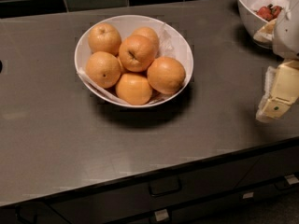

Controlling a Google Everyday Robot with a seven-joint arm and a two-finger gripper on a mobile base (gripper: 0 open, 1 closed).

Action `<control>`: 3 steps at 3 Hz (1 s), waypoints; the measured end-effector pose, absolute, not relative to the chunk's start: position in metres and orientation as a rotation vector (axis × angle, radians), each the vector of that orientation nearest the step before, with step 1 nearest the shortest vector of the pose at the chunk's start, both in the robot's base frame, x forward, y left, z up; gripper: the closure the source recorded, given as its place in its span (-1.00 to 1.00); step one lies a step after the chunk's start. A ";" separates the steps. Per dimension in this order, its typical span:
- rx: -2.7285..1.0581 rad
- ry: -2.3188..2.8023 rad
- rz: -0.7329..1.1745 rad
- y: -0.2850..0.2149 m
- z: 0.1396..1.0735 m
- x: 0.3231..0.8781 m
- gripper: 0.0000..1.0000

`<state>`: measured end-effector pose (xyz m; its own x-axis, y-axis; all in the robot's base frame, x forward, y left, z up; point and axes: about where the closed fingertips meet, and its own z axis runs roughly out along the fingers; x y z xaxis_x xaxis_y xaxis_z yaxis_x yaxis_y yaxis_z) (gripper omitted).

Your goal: Pick orange from white bowl

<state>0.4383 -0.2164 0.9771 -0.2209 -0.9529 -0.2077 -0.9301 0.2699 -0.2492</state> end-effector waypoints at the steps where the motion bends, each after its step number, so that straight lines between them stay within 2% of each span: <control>1: -1.723 2.229 -0.102 -0.216 0.977 0.438 -1.00; 3: -1.863 1.998 -0.050 -0.109 0.987 0.469 -1.00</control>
Offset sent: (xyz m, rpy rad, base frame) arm 0.0481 0.1200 0.0182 0.0863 -0.0877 0.2082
